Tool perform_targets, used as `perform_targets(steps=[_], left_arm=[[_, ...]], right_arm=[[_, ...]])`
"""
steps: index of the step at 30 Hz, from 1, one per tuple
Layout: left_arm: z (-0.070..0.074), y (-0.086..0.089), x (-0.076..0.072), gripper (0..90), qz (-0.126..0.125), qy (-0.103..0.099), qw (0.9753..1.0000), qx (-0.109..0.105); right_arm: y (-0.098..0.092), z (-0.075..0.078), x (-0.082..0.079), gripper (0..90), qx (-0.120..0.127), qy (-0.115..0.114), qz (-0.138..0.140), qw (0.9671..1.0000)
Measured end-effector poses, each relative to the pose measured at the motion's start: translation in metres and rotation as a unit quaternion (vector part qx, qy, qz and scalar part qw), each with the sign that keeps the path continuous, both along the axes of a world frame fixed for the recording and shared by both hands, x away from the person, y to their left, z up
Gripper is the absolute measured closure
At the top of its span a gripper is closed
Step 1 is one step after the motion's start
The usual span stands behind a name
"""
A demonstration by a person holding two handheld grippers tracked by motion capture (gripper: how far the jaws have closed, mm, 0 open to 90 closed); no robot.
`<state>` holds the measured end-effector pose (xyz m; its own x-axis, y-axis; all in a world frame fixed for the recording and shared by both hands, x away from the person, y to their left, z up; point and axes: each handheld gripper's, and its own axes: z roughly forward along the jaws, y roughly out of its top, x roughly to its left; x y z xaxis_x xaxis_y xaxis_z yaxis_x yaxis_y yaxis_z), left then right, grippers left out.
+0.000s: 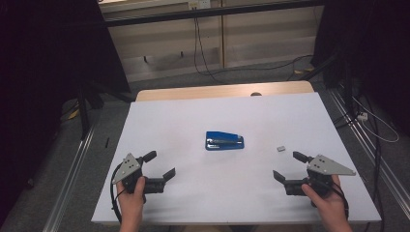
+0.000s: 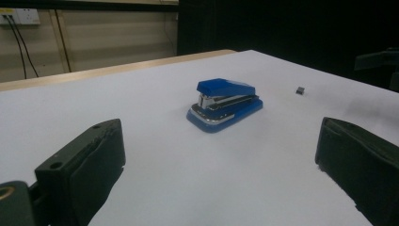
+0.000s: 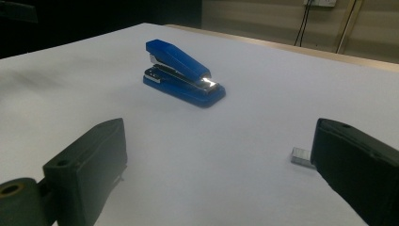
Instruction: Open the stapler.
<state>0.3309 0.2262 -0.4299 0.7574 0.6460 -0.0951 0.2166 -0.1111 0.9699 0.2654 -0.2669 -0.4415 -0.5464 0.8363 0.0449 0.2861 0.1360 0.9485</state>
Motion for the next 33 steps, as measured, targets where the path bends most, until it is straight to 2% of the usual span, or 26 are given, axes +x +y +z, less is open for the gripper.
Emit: perform_targets(steps=[5,10,11,19,29,33], left_arm=[[0.000,-0.007,0.008,2.1,-0.007,0.001,1.0000,0.003],[0.000,-0.019,0.017,2.1,-0.013,0.004,0.9999,0.004],[0.000,-0.021,0.018,2.1,-0.016,0.003,0.9998,0.010],[-0.005,-0.034,0.030,2.0,-0.023,0.015,0.9995,0.018],[-0.012,-0.062,0.054,3.4,-0.043,0.030,0.9980,0.036],[-0.013,-0.069,0.061,3.3,-0.045,0.035,0.9982,0.020]], right_arm=[[0.003,0.000,0.008,3.9,-0.008,-0.006,-0.009,0.9999],[0.005,0.001,0.016,3.9,-0.002,-0.007,-0.016,0.9998],[0.005,0.001,0.016,3.9,-0.002,-0.007,-0.016,0.9998],[0.018,0.003,0.031,4.4,-0.013,-0.012,-0.008,0.9998],[0.038,0.004,0.048,4.7,-0.026,-0.011,0.007,0.9996],[0.046,0.005,0.054,4.7,-0.031,-0.013,0.011,0.9994]])
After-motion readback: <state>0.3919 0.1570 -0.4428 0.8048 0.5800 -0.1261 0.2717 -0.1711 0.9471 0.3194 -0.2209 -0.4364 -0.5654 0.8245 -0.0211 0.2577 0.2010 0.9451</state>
